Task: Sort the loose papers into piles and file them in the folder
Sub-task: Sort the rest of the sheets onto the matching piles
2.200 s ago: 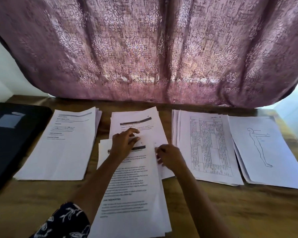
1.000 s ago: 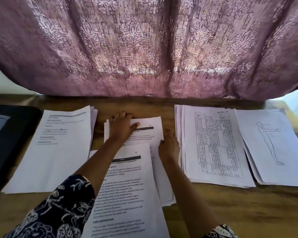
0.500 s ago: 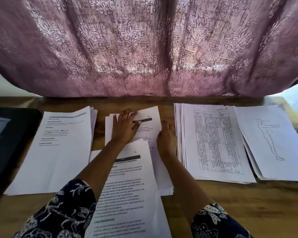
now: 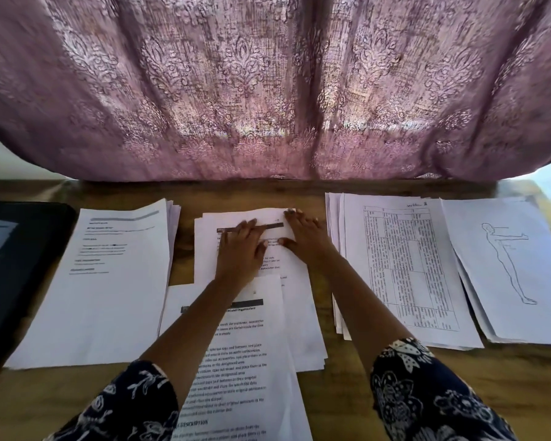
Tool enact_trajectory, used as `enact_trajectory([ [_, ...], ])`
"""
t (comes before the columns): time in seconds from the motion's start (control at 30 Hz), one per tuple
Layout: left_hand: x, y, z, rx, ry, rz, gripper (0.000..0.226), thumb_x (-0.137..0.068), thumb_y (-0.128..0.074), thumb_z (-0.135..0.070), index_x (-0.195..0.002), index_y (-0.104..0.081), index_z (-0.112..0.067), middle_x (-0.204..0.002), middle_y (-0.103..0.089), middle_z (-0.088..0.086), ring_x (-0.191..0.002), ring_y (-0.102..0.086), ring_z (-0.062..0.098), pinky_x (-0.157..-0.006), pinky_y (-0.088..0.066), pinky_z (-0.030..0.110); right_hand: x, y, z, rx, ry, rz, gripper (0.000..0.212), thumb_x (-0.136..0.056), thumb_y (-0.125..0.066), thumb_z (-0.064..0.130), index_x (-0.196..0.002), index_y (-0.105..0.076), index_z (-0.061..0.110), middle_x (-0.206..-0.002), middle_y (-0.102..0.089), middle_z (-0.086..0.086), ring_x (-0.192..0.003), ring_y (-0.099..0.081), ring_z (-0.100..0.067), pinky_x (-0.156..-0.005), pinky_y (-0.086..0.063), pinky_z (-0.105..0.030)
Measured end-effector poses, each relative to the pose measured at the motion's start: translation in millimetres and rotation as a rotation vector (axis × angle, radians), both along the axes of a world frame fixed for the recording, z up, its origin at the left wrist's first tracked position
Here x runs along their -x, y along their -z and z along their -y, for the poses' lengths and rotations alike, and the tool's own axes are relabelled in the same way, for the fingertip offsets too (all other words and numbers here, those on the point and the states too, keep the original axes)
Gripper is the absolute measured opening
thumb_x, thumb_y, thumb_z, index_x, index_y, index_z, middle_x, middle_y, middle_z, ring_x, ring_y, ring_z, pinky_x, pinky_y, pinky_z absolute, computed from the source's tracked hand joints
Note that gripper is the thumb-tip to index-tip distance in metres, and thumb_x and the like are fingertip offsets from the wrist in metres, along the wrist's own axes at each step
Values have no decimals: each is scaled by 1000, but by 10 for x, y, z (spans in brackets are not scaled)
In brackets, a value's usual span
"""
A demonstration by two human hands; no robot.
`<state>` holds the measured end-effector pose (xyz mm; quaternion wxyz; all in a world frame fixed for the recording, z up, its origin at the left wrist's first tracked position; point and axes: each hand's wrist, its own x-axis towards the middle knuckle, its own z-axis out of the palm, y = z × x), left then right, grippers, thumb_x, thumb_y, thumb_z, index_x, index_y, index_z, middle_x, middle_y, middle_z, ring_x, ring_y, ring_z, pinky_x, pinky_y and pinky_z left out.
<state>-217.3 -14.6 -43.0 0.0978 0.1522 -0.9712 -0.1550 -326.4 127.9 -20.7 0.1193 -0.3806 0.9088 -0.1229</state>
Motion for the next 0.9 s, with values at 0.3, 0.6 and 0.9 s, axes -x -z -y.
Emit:
enact_trajectory([
  [0.3, -46, 99, -25, -234, -52, -140, 52, -99, -35, -48, -145, -40, -26, -150, -42, 0, -139, -37, 24, -119, -13, 49, -352, -93, 80, 290, 276, -38, 54, -96, -54, 28, -145, -35, 19, -137, -54, -11, -117, -55, -31, -97, -49, -42],
  [0.6, -92, 64, 48, -479, 4, -321, 53, -95, -44, -51, -144, -37, -33, -157, -29, -2, -146, -23, 15, -116, -28, 44, -396, 193, -166, 323, -250, -175, 44, -96, -43, 29, -135, -52, 11, -139, -51, -16, -128, -50, -33, -111, -24, -45],
  [0.9, -64, 103, 39, -291, -42, -115, 49, -96, -52, -37, -143, -44, -25, -154, -33, -7, -145, -25, 15, -116, -25, 39, 70, 50, -14, 161, -52, 78, 64, -95, -50, 43, -149, -28, 14, -154, -32, -10, -140, -31, -28, -117, -21, -40],
])
